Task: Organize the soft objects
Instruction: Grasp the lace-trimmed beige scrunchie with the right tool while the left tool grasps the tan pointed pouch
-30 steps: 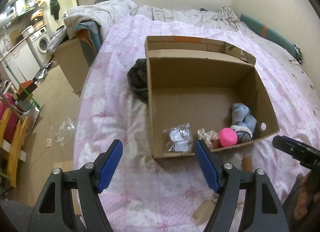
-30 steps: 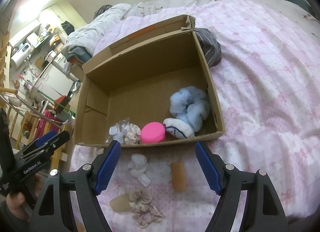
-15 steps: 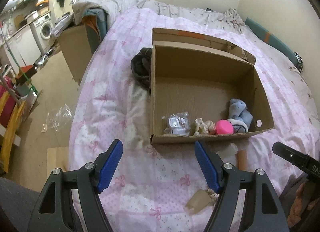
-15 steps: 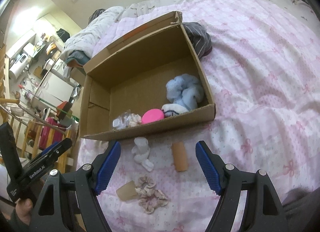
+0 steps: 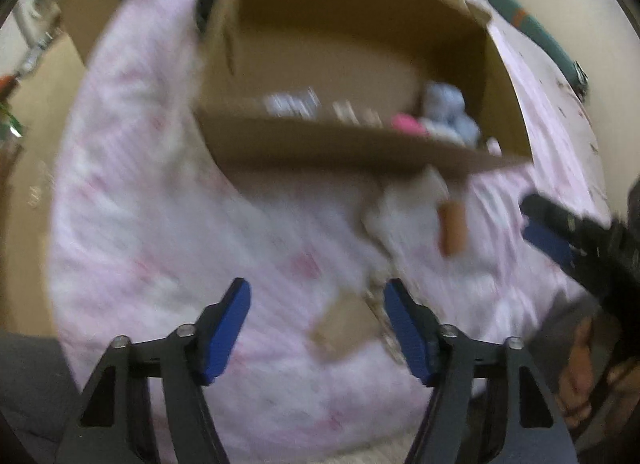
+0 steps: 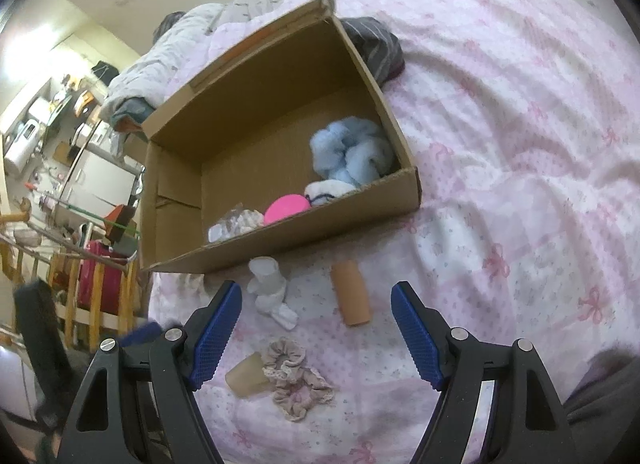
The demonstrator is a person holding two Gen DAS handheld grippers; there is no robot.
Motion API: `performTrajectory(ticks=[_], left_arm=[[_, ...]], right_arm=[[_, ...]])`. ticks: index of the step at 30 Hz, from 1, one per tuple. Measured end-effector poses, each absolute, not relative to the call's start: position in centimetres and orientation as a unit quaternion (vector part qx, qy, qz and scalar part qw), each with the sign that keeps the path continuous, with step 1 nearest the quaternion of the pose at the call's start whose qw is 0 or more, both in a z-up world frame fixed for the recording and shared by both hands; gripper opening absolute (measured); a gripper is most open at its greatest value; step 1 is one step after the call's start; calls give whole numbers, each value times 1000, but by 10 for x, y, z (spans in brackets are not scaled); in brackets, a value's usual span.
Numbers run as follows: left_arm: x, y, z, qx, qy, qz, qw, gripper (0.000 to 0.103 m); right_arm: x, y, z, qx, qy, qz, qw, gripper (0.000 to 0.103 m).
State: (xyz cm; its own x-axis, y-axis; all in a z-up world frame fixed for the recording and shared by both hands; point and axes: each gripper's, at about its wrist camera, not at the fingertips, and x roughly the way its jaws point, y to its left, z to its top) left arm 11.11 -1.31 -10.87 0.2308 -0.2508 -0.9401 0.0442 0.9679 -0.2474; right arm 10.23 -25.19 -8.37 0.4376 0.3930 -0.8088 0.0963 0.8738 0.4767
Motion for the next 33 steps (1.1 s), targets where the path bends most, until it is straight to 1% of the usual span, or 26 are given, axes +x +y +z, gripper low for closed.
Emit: performTrajectory(ticks=[2, 4, 6, 8, 11, 16, 22, 26, 33], left_arm=[[110, -23, -126, -85, 648, -117, 748, 61], [109, -30, -137, -78, 664, -122, 734, 54], [108, -38, -142, -66, 666, -128, 732, 36], [107, -49, -147, -25, 669, -134, 731, 21], [103, -52, -149, -29, 674, -148, 724, 7], [96, -44, -124, -51, 647, -166, 743, 6], [102, -6, -89, -97, 600, -111, 786, 6], [101, 13, -77, -105, 576, -55, 809, 6], [110, 32, -79, -99, 575, -9, 812, 6]], right_arm=[[104, -253, -88, 242, 527, 87, 810, 82], [106, -254, -91, 244, 531, 83, 808, 82], [107, -254, -93, 245, 533, 83, 806, 82], [108, -253, -95, 246, 536, 83, 804, 82], [109, -252, -96, 243, 538, 81, 803, 82], [110, -253, -98, 245, 540, 78, 801, 82], [110, -242, -105, 229, 560, 98, 790, 82], [108, -214, -111, 176, 583, 125, 783, 82], [98, -154, -132, 44, 618, 169, 767, 81]])
